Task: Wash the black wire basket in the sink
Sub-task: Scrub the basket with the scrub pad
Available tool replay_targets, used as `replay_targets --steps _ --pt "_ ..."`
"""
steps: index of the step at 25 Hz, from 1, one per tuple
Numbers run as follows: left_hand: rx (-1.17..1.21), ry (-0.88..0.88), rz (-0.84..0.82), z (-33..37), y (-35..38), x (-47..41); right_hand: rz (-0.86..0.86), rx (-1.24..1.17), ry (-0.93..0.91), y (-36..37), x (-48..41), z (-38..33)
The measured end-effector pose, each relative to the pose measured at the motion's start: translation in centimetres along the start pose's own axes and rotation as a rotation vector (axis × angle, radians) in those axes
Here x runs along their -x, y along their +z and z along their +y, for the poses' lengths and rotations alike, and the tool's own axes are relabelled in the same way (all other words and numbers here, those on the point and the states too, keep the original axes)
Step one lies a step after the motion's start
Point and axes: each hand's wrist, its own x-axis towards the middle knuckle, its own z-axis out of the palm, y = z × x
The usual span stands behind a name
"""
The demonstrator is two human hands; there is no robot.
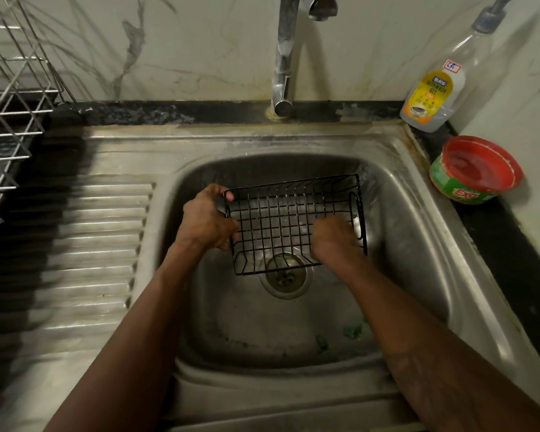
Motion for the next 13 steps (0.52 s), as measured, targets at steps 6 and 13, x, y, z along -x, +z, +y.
replay_targets --steps 6,13 --pt "-0.015 -0.048 0.004 -0.3 0.0 -0.4 -0.132 -0.383 -0.197 0.6 3.1 -8.3" --pt "0.022 -0.069 -0.006 -0.1 0.0 -0.3 -0.069 -0.171 0.042 -1.5 2.1 -0.6"
